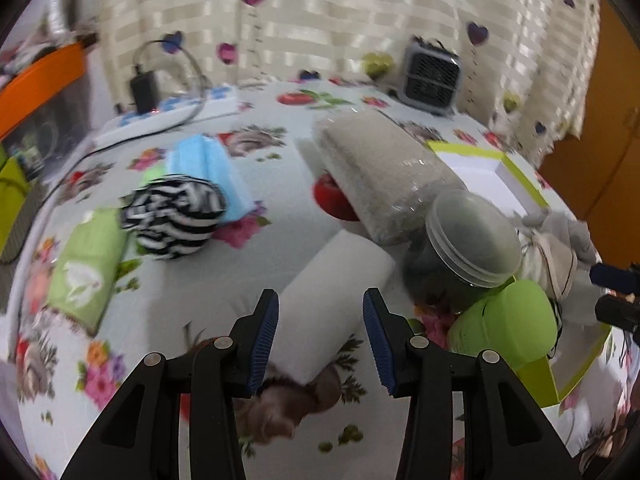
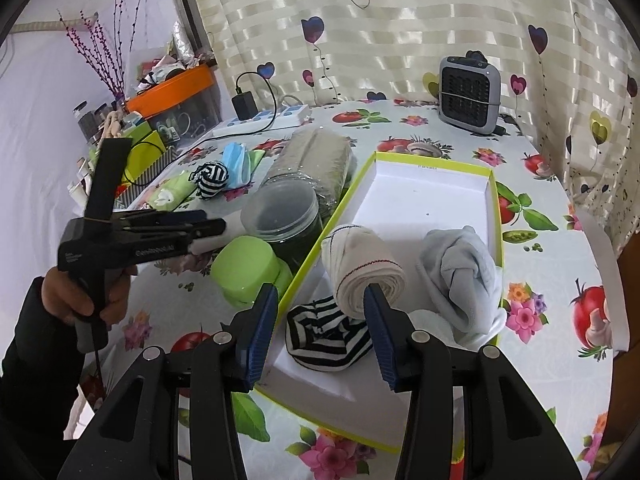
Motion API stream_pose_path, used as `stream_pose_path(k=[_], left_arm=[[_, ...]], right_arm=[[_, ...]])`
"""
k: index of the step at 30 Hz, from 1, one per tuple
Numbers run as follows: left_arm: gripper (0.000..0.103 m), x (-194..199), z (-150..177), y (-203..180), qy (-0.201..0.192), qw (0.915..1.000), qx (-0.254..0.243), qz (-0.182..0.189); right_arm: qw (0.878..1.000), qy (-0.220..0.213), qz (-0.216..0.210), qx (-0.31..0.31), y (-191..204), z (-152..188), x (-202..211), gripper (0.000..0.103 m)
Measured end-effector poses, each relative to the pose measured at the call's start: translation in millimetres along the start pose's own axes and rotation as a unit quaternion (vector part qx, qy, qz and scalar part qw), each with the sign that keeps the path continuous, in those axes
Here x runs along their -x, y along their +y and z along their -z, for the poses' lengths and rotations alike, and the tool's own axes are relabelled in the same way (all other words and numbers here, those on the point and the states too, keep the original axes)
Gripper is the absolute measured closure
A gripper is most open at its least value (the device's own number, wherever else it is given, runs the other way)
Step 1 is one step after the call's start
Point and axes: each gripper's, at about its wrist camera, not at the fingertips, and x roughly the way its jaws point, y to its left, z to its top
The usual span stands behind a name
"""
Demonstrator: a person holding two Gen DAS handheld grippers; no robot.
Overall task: Organize soft objects
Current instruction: 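Close the left tool on the rolled white towel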
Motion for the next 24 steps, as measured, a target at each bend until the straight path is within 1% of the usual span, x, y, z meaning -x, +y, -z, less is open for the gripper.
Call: stream_pose_path(k=[3, 9, 12, 15, 21, 24], left_arm=[[0.058, -16, 0, -5, 0.017, 0.9997, -0.018, -0.005], [0.057, -20, 1, -11, 0.008, 0.9989, -0.031, -0.033], [0.057, -20, 0, -11, 0.006, 0.9988, -0.024, -0.043], [0.057, -21, -1, -12, 0.005, 0.9979, -0.021, -0.061], [0.057, -23, 0, -17, 0.007, 0.9966, -0.034, -0.074], [0.060, -24, 4, -21, 0.002, 0.9952, -0.048, -0.085]], right_arm=[[1.000, 0.002, 0.000, -0.001, 0, -1, -2, 0.057], [1.000, 0.006, 0.003, -0.005, -1, -2, -6, 0.057], [1.000, 0.007, 0.005, -0.007, -1, -1, -6, 0.057], [1.000, 0.008, 0.007, -0.008, -1, -1, -5, 0.057], [1.000, 0.004, 0.007, -0.009, 0, 0, 0, 0.057], [1.000, 0.002, 0.006, -0.008, 1, 0, 1, 0.057]])
